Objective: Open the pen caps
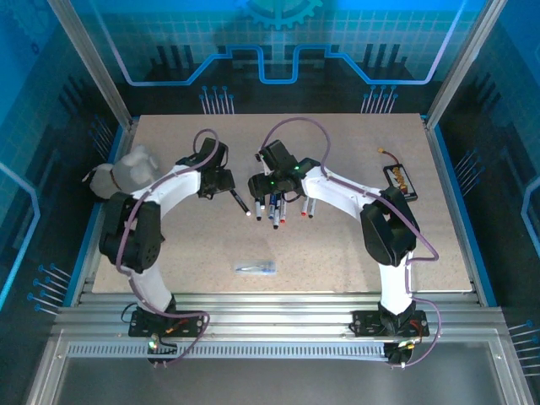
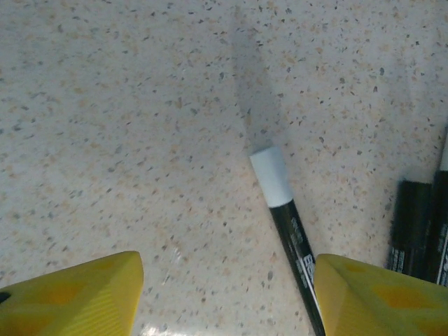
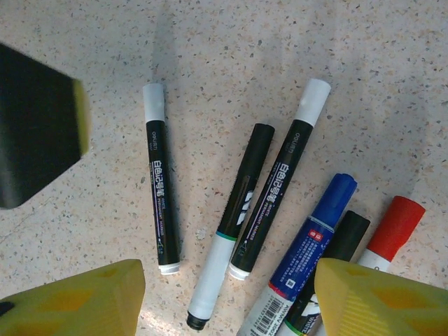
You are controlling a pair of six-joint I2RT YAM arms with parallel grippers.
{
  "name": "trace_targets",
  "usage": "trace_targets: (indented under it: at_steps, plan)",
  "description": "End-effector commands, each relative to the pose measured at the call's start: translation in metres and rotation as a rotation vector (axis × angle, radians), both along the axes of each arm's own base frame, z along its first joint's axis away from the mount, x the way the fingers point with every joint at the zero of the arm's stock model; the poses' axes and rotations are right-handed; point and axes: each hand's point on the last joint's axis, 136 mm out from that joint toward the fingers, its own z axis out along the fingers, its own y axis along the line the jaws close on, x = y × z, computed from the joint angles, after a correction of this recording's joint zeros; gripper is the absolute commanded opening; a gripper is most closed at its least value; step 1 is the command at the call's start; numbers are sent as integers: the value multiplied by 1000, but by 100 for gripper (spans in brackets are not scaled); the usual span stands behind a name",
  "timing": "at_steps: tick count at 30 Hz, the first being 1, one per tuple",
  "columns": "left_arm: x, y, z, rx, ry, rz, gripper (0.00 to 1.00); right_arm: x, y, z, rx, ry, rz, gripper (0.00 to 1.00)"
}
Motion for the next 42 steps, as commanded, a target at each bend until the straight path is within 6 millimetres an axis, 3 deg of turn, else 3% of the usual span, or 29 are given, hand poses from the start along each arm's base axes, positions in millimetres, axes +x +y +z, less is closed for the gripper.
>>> trace_targets:
  at_steps: [1, 12, 23, 42]
  plan:
    - [18, -7, 2, 20, -20, 9, 66, -10, 6, -6, 3, 22, 20, 66]
    - [40, -20, -22, 29, 21, 20, 55, -11, 11, -8, 24, 30, 33, 67]
    - [35, -23, -49, 38, 72, 32, 49, -14, 14, -16, 41, 54, 38, 67]
    - [38, -28, -69, 10, 103, 33, 34, -19, 19, -16, 59, 72, 45, 64]
